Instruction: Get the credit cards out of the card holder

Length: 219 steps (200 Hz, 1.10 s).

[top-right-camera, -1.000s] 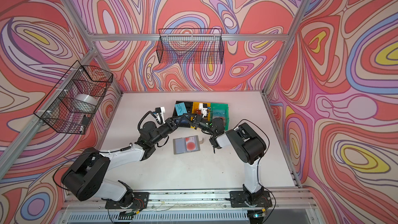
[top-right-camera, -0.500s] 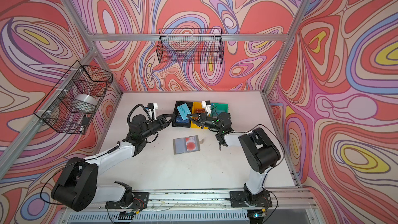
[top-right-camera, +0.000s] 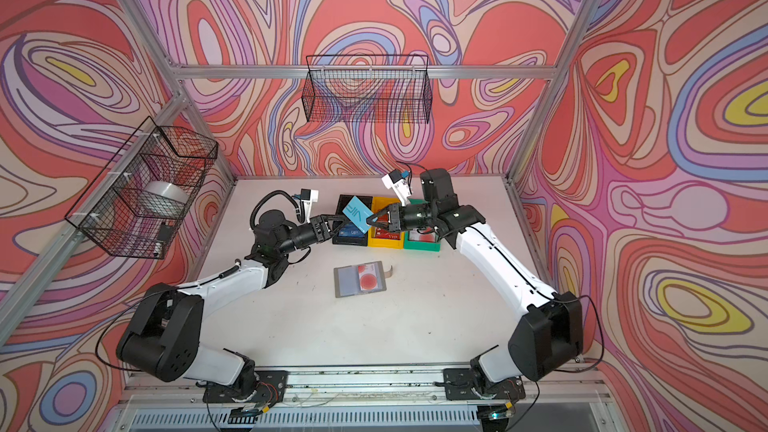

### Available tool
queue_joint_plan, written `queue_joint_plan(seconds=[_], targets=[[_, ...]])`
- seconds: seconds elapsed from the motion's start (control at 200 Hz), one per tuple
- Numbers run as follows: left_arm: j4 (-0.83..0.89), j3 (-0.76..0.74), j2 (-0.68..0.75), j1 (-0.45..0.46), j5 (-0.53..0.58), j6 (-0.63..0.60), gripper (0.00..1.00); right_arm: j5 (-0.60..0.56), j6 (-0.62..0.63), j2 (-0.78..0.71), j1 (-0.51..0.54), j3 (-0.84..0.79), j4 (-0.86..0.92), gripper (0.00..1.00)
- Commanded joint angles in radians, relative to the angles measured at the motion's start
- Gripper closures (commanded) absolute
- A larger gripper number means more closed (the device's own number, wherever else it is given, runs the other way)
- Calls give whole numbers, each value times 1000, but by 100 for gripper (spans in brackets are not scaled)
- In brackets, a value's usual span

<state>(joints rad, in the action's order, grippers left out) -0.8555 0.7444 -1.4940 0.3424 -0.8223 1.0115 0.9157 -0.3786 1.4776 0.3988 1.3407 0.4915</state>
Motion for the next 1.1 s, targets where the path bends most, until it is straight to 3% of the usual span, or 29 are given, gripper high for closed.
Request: queue_joint_plan(seconds=[0.0,0.2,0.606,0.761,0.977,1.092], targets=[[-201,20,-25,-8,-103,91,61,32,120,24,-8,-14,158,100],[-166,37,-22,-8,-153,79,59,33,213,62,-13,28,265,100],[52,24,41,-7,-203,-59,56,69,247,56,-21,57,292,100],[142,20,67,-8,-194,-124,51,92,270,63,-20,73,319,100],[212,38,79,-6,-209,-167,51,122,315,82,-21,96,371,100],[186,40,72,-6,-230,-150,56,136,345,99,-20,115,402,100]])
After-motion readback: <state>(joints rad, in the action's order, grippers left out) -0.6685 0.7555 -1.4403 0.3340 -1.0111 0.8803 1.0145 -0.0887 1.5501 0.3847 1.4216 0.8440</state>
